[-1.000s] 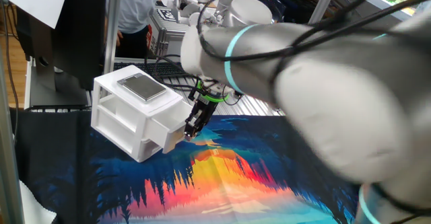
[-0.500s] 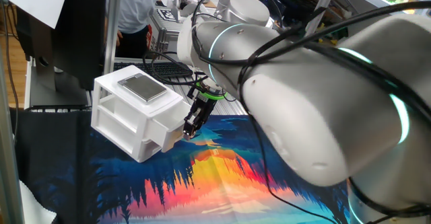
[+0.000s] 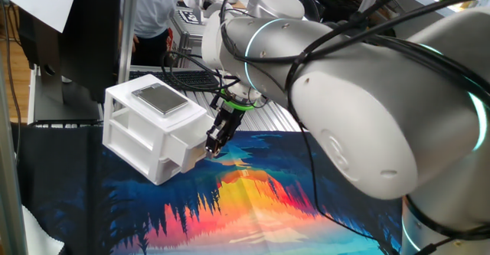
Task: Grasp the handle and close the drawer
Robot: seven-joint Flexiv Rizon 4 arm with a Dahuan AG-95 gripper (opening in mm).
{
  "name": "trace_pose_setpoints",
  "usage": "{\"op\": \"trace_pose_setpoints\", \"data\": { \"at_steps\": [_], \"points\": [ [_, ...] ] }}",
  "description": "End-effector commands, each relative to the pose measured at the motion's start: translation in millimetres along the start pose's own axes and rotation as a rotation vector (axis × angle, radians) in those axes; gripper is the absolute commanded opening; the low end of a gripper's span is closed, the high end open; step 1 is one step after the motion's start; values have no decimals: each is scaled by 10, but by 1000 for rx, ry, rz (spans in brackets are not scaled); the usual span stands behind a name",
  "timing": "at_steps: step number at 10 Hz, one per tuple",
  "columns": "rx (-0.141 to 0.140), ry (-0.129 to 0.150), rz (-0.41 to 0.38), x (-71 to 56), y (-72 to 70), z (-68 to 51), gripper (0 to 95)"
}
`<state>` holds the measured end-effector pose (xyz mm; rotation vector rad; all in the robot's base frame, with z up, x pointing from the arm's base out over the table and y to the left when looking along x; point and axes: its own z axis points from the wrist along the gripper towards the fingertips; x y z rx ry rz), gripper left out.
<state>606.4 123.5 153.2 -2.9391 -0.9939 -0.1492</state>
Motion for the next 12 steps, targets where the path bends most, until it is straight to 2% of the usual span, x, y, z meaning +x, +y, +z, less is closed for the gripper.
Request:
{"op": "trace_pose_setpoints", "data": {
  "at_steps": [1, 3, 7, 10, 12],
  "points": [
    [7, -2, -2, 5, -18, -12, 0],
    [29, -5, -1, 13, -29, -18, 0],
    [29, -3, 16, 67, -99, -51, 0],
    [18, 3, 31, 127, -160, -61, 0],
    [2, 11, 37, 180, -170, 9, 0]
  ]
}}
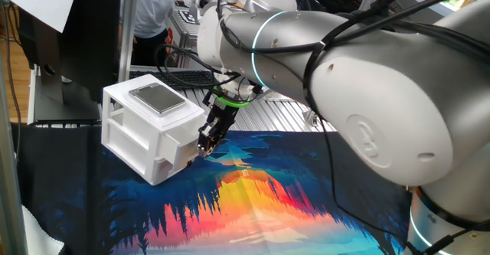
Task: Grasp the handle and close the drawer
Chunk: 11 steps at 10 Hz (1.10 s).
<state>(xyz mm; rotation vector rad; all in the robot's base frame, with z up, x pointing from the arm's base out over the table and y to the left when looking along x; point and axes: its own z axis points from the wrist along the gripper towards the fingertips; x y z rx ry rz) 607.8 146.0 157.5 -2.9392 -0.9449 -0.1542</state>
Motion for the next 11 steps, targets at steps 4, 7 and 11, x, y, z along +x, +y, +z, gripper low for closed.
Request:
{"op": "trace_pose_setpoints", "data": {
  "at_steps": [4, 7, 11],
  "points": [
    [-16, 10, 42, 219, -16, 73, 0],
    [-21, 15, 60, 340, -49, 129, 0],
    [-18, 27, 71, 411, -41, 131, 0]
  ]
}}
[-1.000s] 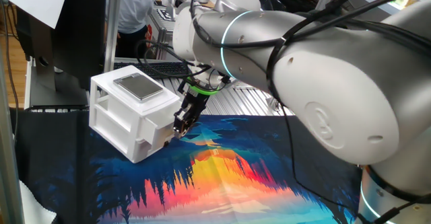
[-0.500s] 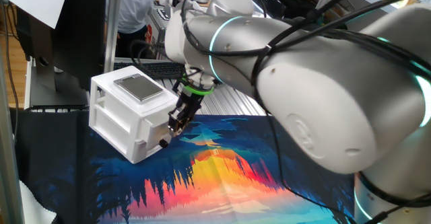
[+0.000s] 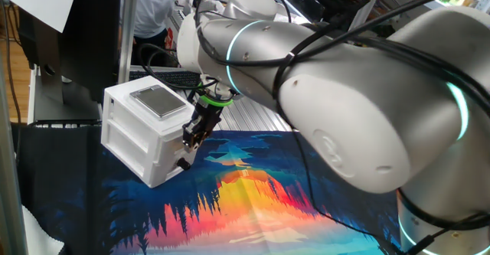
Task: Grasp the handle and close the drawer
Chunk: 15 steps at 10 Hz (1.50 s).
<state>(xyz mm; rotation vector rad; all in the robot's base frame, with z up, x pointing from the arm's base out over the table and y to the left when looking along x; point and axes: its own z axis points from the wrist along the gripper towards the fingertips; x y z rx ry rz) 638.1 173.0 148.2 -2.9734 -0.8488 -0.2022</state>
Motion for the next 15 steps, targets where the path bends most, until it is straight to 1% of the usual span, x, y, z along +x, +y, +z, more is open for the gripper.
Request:
{"op": "trace_pose_setpoints", "data": {
  "at_steps": [1, 2, 3, 4, 5, 7, 8, 9, 10, 15],
  "points": [
    [2, -2, 11, 43, -12, 3, 0],
    [-3, -3, 19, 97, -44, 48, 0],
    [-4, 1, 30, 159, -81, 85, 0],
    [-4, 2, 35, 188, -97, 90, 0],
    [6, 2, 38, 212, -101, 39, 0],
    [9, -6, 25, 191, -97, -20, 0],
    [8, 3, 4, 189, -105, -2, 0],
    [12, 5, -6, 198, -107, 31, 0],
    [9, 4, -10, 202, -108, 52, 380],
    [9, 4, -10, 202, -108, 52, 380]
  ]
}}
